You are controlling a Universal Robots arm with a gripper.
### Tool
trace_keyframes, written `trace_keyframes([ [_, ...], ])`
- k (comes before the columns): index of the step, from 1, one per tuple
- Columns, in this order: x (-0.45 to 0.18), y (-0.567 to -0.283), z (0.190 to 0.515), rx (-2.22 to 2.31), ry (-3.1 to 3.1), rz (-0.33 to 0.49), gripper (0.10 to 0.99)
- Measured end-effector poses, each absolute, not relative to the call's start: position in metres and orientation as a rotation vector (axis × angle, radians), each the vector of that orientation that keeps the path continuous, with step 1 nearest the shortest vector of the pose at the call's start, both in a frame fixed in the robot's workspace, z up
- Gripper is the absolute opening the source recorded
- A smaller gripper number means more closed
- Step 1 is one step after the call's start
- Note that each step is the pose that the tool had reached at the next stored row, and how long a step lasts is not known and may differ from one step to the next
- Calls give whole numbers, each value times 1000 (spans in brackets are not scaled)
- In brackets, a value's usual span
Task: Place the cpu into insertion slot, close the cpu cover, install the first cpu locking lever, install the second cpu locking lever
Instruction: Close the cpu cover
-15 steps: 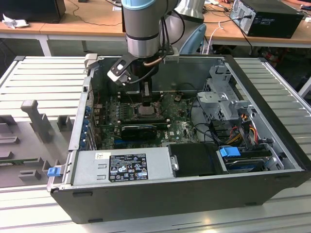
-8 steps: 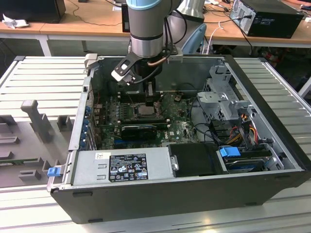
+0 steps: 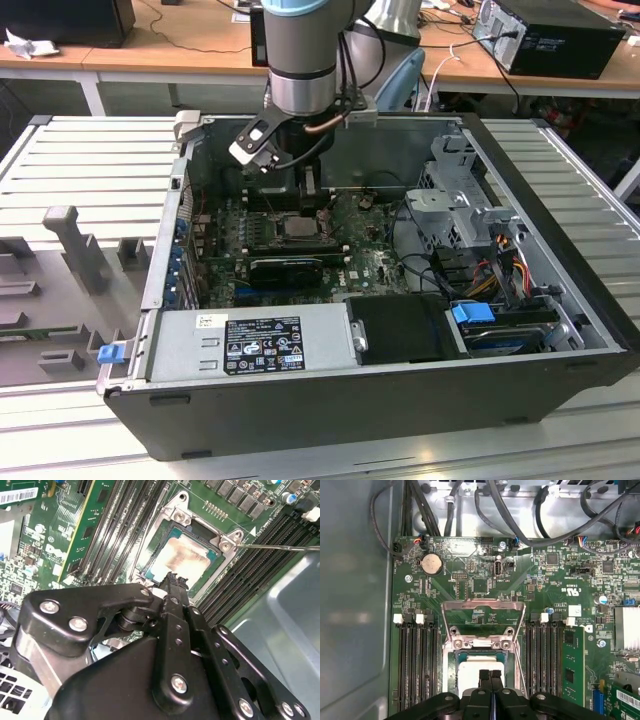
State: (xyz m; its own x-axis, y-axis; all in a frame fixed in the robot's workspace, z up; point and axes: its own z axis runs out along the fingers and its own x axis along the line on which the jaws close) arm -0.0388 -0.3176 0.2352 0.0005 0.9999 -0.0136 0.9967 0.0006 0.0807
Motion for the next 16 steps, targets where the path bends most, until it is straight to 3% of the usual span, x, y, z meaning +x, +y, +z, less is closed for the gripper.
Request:
trace_keyframes([
  [16, -36, -316, 249, 2174, 2174, 73, 106],
])
